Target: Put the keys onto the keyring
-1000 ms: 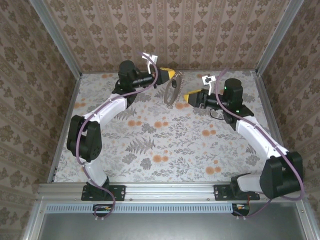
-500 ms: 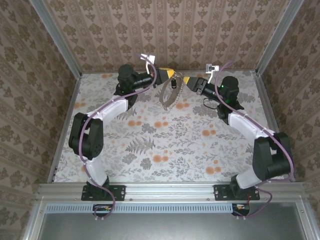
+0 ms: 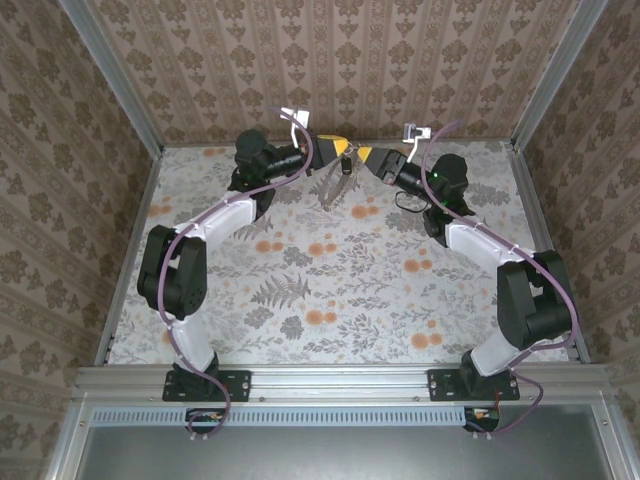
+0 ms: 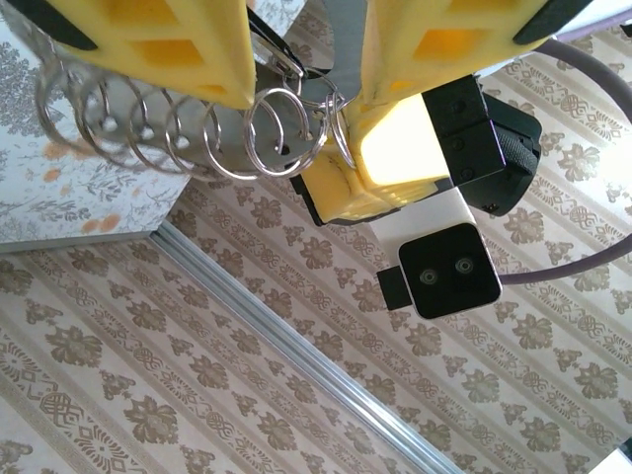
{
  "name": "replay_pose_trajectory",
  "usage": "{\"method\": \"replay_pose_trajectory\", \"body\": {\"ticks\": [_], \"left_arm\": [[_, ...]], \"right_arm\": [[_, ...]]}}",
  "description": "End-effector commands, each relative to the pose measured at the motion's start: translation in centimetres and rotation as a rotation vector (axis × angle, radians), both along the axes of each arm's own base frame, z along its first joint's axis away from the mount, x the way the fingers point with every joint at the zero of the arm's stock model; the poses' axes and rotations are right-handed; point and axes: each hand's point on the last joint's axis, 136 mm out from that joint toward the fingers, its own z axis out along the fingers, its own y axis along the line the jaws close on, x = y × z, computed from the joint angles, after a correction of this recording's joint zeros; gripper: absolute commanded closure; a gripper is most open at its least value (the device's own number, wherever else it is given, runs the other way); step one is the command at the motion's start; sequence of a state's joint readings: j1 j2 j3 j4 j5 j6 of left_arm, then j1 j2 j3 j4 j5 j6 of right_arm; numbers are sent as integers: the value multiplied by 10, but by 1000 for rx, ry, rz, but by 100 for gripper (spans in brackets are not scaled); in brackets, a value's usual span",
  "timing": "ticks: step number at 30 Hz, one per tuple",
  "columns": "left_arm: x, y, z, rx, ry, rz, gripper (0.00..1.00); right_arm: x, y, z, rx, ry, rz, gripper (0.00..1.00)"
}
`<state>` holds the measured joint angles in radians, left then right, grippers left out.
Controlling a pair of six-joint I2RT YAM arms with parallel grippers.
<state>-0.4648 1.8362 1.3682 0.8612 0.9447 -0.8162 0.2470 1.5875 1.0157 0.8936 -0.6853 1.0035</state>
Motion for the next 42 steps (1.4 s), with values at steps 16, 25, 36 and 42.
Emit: {"method": "replay_pose_trajectory", "body": {"ticks": [16, 25, 36, 42], "left_arm": [[-8, -4, 4, -20, -32, -31, 100], [-12, -3, 8, -24, -41, -36, 100], [-15, -2, 11, -26, -49, -42, 100], [-15, -1, 11, -26, -51, -42, 100]], "right_arm": [[-5, 15, 36, 31, -93, 33, 71], [1, 12, 23, 1, -72, 1, 72], [9, 6, 11, 2, -44, -23, 72], [13, 3, 4, 6, -30, -32, 72]]}}
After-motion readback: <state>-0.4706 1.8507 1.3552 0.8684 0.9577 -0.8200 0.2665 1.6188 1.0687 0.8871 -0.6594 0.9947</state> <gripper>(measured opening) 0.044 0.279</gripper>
